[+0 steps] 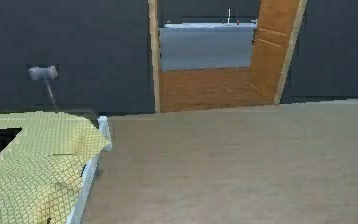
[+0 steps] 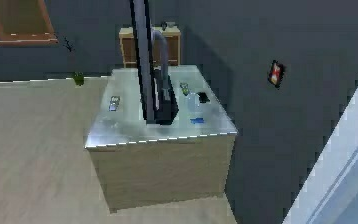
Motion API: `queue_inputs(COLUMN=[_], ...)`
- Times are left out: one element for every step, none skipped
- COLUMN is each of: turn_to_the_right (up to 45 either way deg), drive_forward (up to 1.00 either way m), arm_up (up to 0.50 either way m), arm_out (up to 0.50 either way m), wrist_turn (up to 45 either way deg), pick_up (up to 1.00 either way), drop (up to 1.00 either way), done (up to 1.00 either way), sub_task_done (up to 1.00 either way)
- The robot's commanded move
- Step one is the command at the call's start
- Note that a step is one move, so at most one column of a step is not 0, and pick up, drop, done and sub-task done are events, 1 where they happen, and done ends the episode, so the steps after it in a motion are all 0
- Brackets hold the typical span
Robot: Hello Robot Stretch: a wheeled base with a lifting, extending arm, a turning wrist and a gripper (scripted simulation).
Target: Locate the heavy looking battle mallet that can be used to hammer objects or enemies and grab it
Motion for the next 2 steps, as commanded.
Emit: queue_inputs(turn_to_the_right=[0.0, -6.0], drive_forward=[1.00, 0.00], arm_up=[0.00, 0.00], arm_out=[0.00, 0.00], wrist_turn=[0.0, 0.0], pick_up=[0.00, 0.00], drop=[0.00, 0.00], done=[0.00, 0.00], sub_task_done=[0.00, 0.00])
